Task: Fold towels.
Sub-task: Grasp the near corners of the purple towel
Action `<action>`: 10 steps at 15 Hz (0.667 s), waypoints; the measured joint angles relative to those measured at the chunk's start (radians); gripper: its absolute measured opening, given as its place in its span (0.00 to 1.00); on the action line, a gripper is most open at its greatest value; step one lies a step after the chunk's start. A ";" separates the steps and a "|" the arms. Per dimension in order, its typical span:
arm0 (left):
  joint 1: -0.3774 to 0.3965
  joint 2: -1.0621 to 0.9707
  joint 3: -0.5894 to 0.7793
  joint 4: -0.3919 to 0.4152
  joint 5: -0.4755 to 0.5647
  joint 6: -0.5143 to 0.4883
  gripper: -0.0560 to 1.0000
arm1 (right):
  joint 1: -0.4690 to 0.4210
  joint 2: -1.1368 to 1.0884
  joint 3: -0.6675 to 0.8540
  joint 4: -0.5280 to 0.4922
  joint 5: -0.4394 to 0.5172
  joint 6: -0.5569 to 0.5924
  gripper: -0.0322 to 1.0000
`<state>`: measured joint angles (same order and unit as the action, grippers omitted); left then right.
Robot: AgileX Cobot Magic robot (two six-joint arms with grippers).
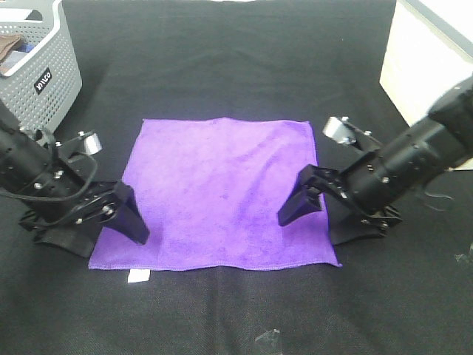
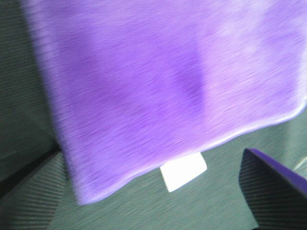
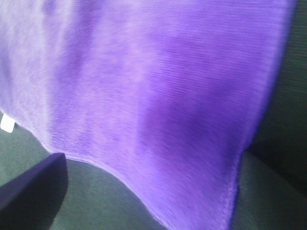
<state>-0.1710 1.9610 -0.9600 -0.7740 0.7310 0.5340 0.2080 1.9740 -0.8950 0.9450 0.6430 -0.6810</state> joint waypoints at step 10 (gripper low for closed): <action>-0.098 0.132 -0.184 0.006 0.101 -0.078 0.66 | 0.057 0.019 -0.053 -0.106 -0.004 0.054 0.71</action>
<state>-0.2690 2.0930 -1.1440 -0.7680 0.8320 0.4560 0.2650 1.9930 -0.9480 0.8390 0.6390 -0.6270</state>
